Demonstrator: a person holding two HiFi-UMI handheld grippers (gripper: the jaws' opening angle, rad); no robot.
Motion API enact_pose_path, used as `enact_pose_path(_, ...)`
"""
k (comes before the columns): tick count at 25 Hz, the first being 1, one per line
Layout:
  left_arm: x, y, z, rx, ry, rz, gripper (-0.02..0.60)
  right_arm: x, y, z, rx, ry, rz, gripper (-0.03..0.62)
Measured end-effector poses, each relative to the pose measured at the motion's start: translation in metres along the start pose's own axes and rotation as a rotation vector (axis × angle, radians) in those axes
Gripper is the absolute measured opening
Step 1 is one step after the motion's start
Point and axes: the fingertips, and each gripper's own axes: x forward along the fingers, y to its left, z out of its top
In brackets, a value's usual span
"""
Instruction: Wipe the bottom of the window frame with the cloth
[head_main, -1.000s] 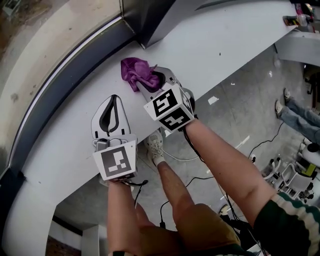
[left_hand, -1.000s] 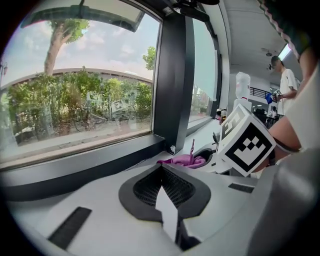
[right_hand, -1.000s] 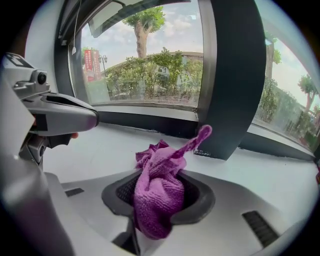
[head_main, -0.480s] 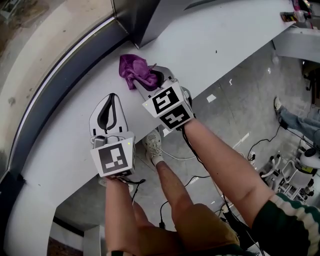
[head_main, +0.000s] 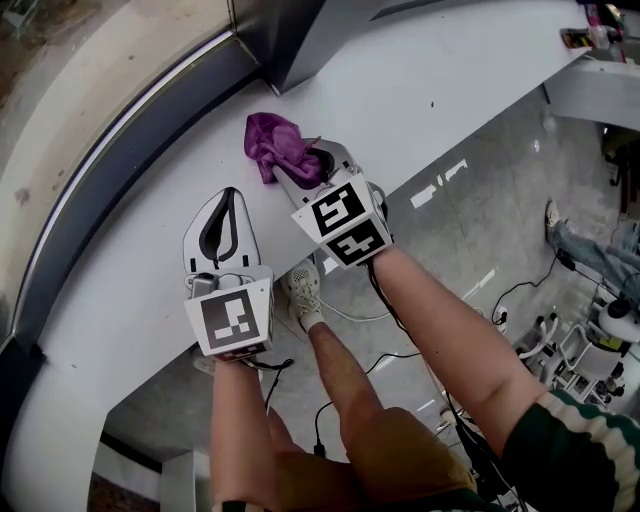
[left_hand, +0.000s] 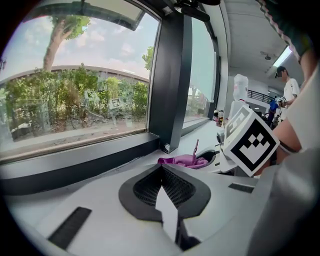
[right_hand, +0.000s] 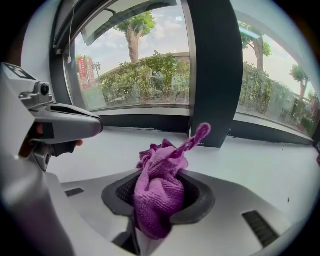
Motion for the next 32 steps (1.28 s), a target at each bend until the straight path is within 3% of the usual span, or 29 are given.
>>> enact_pose_path(17, -0.027, 0.008, -0.022, -0.012, 0.024, 0.039, 0.005, -0.037, 0.022, -0.048, -0.002, 0.042, 0.004, 0.153)
enact_pose_path(28, -0.040, 0.010, -0.023, 0.001, 0.015, 0.064, 0.005, -0.038, 0.024, -0.047, 0.014, 0.030, -0.027, 0.153)
enact_pose_path(32, -0.049, 0.019, -0.024, -0.013, 0.016, 0.082, 0.005, -0.035, 0.035, -0.044, 0.008, 0.033, 0.007, 0.153)
